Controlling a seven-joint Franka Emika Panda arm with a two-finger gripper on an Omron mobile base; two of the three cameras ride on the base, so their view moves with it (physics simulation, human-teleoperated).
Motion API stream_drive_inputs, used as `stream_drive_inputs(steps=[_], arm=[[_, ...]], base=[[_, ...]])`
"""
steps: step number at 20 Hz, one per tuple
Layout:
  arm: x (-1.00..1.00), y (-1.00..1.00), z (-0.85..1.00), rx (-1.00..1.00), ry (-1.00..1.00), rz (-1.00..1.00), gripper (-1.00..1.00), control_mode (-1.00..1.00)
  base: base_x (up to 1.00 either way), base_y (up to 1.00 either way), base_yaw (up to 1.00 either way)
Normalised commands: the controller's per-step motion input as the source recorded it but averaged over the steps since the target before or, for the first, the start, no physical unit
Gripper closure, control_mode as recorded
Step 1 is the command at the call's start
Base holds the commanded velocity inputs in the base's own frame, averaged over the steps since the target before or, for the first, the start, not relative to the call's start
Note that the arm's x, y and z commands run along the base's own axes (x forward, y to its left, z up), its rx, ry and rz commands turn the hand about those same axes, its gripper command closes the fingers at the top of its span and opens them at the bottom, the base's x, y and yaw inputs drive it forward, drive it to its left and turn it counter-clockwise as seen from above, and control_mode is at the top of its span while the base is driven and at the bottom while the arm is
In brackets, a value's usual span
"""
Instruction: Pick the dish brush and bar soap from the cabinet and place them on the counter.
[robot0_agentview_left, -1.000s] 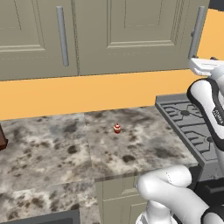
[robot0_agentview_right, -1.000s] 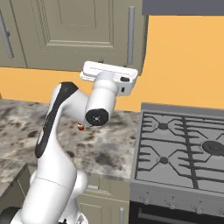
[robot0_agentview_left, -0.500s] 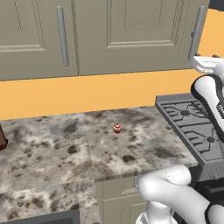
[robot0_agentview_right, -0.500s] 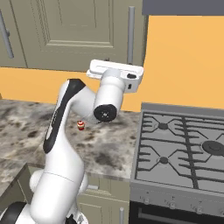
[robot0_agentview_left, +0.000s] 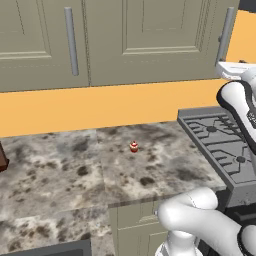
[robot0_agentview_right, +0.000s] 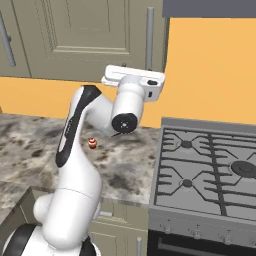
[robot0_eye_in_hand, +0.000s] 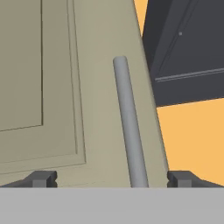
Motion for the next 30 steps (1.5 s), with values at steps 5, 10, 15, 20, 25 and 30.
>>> stream_drive_inputs(steps=[5, 10, 15, 20, 25, 30], arm=[[0.19, 0.0, -0.08, 0.0, 0.0, 0.01, -1.0, -1.0], [0.18, 0.0, -0.08, 0.0, 0.0, 0.0, -1.0, -1.0], [0.18, -0.02, -0.01, 0.0, 0.0, 0.0, -1.0, -1.0], [0.24, -0.07, 0.0, 0.0, 0.0, 0.0, -1.0, -1.0], [0.26, -0.12, 0.0, 0.0, 0.01, 0.01, -1.0, -1.0], [0.3, -0.13, -0.01, 0.0, 0.02, 0.01, -1.0, -1.0]], base=[[0.0, 0.0, 0.0], [0.0, 0.0, 0.0], [0.0, 0.0, 0.0], [0.0, 0.0, 0.0], [0.0, 0.0, 0.0], [0.0, 0.0, 0.0]])
